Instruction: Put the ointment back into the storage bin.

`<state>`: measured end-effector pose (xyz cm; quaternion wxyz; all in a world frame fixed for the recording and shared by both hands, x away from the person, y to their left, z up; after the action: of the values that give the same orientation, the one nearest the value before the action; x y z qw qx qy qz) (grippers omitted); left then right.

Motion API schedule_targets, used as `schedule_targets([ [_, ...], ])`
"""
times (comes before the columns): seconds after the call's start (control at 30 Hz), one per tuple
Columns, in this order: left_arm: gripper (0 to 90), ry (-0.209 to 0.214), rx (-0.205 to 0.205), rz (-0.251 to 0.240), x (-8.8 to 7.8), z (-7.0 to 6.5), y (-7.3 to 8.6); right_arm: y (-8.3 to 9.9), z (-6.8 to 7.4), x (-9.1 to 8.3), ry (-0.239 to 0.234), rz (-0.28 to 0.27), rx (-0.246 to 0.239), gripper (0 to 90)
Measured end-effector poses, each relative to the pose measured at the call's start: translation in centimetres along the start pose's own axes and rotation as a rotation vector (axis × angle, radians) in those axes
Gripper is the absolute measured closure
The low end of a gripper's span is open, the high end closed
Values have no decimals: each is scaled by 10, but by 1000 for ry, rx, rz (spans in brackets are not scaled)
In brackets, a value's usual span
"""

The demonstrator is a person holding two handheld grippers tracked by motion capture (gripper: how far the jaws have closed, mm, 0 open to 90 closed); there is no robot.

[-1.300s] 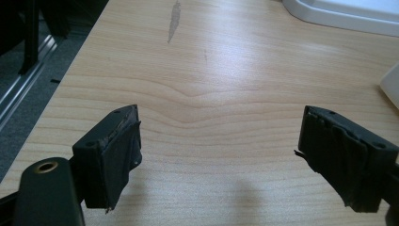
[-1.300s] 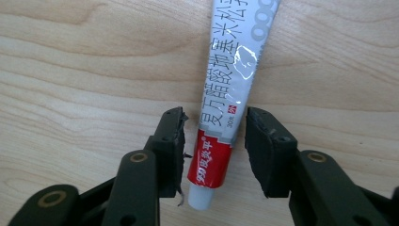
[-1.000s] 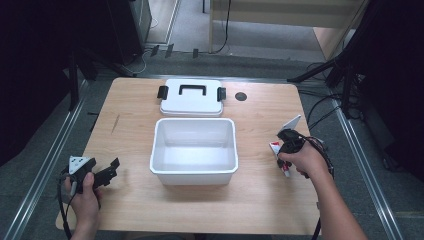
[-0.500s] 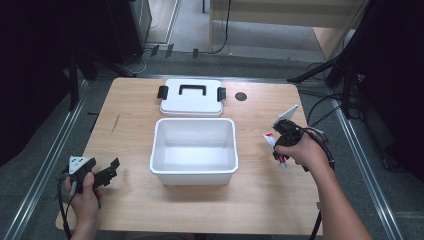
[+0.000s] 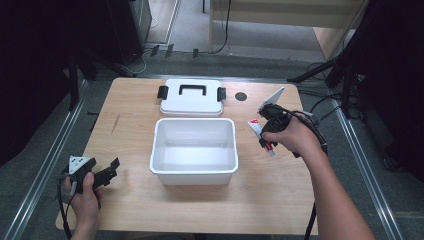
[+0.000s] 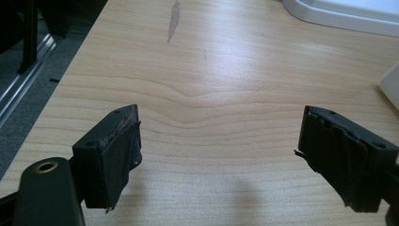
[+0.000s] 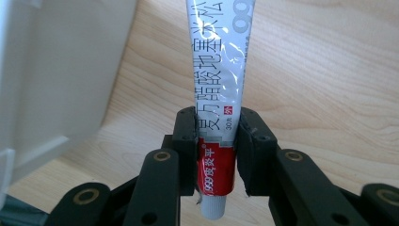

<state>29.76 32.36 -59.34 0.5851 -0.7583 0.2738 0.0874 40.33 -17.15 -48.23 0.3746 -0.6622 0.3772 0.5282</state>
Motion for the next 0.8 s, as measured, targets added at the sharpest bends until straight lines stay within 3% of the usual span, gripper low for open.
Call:
schedule_targets([
  [0.53, 144, 2, 4, 6, 0, 0, 0, -28, 27, -43, -4, -49, -63, 724],
  [0.8, 145, 3, 3, 7, 0, 0, 0, -37, 44, -53, -14, -67, -100, 724],
])
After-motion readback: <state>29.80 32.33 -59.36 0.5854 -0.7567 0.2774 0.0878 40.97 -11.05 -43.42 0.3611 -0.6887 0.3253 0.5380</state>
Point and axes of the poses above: each handheld gripper's, and its own axes: x roughly forward along the jaws, y roughly out of its underside, z roughly to its left, the point moved 8 cm from there along x, roughly forward along the jaws, and after that the axes turned 14 degrees about y, right-handed, at the moved point
